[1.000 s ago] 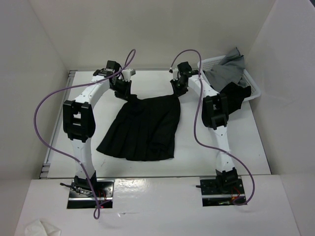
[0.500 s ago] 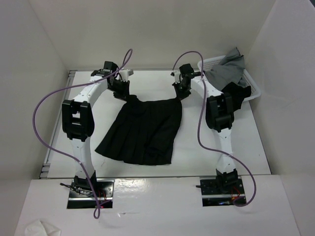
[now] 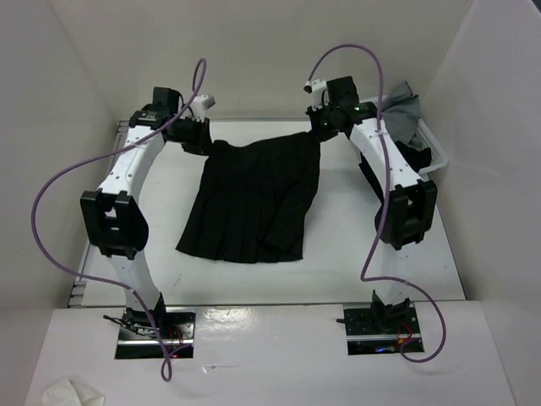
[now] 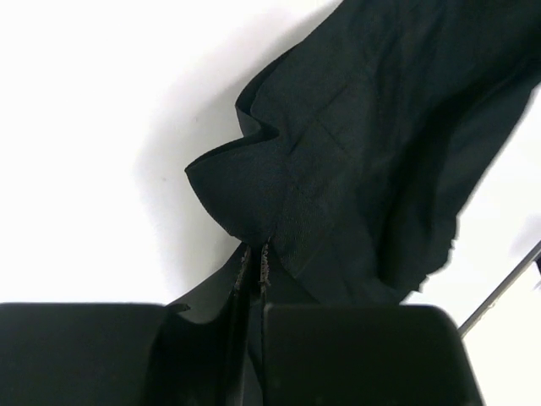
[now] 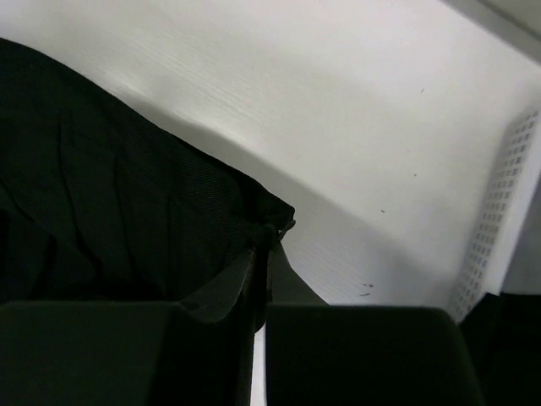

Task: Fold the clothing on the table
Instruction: Flatten the skirt out

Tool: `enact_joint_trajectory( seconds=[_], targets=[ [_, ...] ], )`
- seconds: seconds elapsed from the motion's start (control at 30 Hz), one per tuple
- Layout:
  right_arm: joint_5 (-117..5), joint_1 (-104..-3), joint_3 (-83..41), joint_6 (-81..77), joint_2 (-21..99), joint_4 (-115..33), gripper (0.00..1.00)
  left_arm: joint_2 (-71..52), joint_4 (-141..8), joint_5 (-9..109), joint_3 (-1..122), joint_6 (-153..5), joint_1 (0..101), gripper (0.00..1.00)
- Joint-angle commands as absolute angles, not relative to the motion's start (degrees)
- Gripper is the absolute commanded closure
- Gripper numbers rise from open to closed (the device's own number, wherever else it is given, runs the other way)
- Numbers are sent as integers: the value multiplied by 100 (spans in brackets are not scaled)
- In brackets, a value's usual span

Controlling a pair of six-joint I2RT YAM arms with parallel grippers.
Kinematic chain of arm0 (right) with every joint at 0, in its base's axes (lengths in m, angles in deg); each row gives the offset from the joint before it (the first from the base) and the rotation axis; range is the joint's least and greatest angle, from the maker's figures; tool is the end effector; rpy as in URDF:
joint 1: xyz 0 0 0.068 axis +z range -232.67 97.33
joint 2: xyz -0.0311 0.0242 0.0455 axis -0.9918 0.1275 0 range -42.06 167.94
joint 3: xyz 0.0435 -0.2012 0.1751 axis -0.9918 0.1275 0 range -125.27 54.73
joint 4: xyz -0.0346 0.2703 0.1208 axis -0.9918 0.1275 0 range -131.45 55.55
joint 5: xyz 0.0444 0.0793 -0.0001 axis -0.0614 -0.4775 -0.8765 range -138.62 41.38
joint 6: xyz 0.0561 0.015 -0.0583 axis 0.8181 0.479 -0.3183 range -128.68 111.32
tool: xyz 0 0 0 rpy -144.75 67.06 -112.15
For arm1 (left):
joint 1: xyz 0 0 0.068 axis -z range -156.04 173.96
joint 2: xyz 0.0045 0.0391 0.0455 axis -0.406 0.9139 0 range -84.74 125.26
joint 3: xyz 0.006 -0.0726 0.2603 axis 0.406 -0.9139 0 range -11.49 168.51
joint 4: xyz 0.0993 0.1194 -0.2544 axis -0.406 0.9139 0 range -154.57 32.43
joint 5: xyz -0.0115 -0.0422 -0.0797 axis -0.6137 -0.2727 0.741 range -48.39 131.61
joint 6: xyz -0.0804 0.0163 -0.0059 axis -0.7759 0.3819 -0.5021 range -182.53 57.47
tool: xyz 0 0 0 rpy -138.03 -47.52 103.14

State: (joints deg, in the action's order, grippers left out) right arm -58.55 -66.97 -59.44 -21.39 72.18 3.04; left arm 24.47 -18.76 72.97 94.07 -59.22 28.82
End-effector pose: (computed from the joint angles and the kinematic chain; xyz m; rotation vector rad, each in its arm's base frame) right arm 0.4916 0.1511 0.3101 -0.6580 2.2511 0.2291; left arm 0.4759 -0.0779 0.2995 0.4125 2.3386 -0.6749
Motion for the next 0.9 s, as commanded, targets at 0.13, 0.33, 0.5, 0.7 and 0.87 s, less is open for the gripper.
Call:
enact_joint_trajectory(
  seconds=[0.13,0.33,0.5,0.7,0.87],
  targets=[
    [-6539,-6703,-5971,-2300,6219,478,100,1265,-2291,7808,9486,-5629,2818,100],
    [-7436,-6703,-6023,-2423,5797,811,100,826,-2151,8273,9486,-5576,2818,100],
    [-8035,-6703,-6023,-2748,5463,1120,100,404,-1992,8459,9214,-5260,2818,100],
    [-8211,-6703,-6243,-2977,5041,1366,100,-133,-1799,8468,9468,-5119,2756,100],
    [-8455,-6835,-6461,-2802,4909,1278,100,-326,-1675,8713,9767,-5172,2414,100]
  ],
)
